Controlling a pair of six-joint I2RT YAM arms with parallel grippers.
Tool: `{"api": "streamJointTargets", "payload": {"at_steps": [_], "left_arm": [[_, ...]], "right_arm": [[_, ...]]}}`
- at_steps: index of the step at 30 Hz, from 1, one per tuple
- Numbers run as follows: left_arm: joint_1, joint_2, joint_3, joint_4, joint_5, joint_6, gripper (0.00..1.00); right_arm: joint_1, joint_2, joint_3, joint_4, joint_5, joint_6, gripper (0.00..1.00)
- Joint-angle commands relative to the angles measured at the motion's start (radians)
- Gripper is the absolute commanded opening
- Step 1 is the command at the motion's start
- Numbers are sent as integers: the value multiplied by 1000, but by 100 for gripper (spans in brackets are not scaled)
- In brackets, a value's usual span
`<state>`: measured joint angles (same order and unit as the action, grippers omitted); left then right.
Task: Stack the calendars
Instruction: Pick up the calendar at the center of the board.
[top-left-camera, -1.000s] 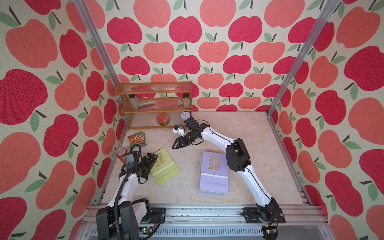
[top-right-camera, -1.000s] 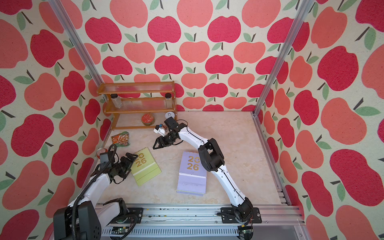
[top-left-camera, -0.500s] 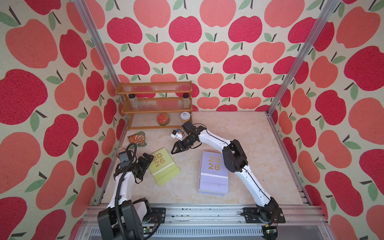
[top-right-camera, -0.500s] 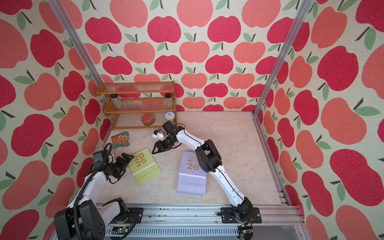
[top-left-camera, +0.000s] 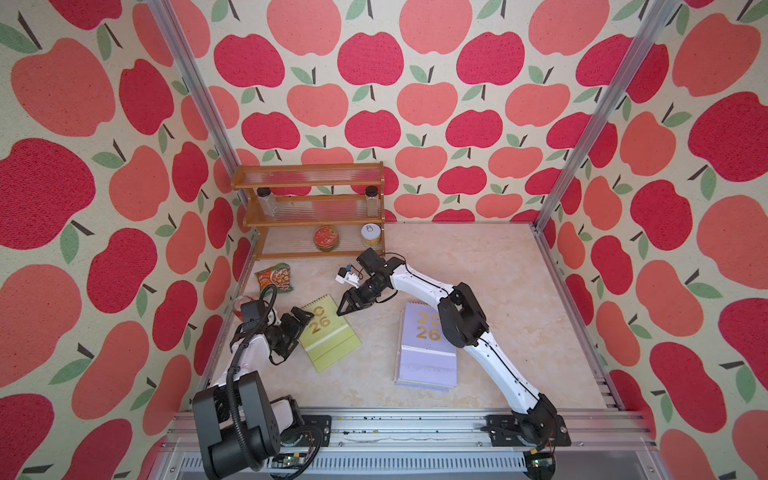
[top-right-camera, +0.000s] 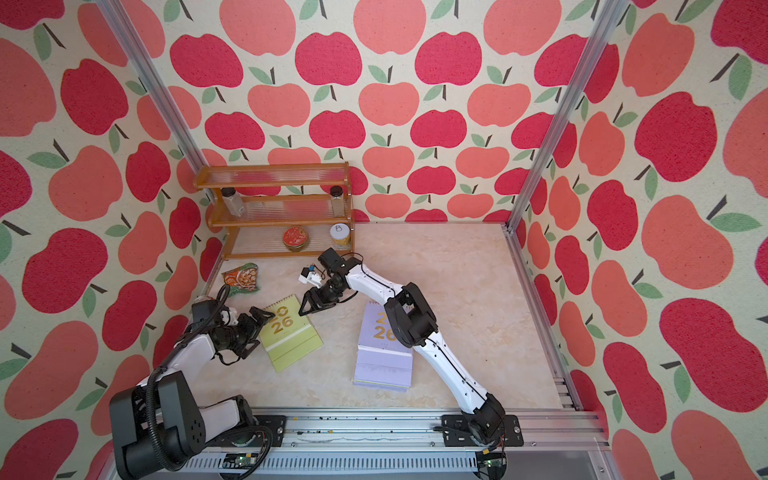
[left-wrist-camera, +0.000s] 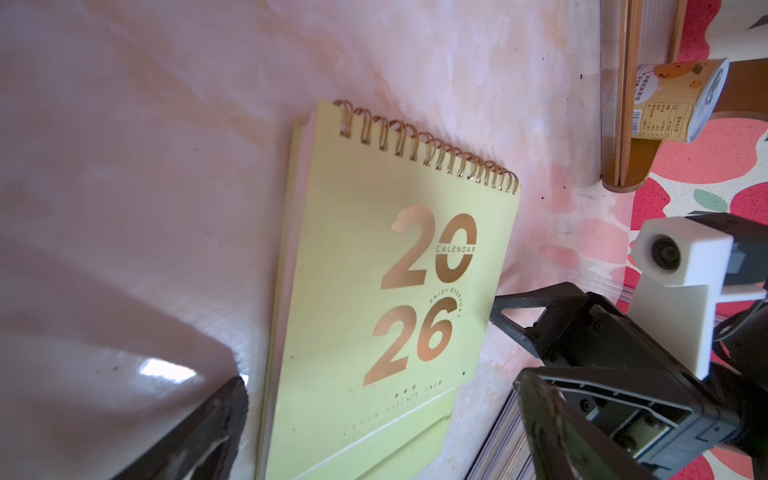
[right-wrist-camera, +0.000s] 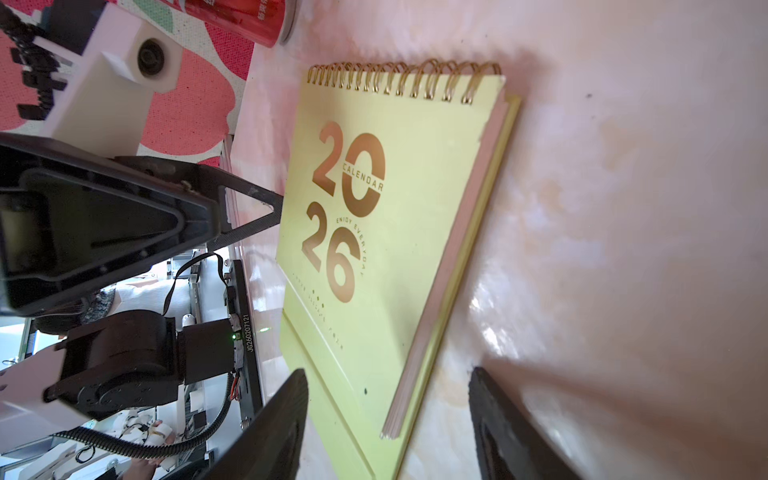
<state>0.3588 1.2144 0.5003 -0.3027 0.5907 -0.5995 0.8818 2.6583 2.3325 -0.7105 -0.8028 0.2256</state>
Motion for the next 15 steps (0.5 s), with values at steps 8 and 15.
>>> {"api": "streamJointTargets", "payload": {"at_steps": [8, 15], "left_arm": [[-100, 112, -14, 210, 29, -32, 100], [-157, 17, 26, 296, 72, -88, 100]], "right_arm": [[37, 48, 41, -63, -35, 1, 64], [31, 52, -10, 12, -75, 54, 64]]}}
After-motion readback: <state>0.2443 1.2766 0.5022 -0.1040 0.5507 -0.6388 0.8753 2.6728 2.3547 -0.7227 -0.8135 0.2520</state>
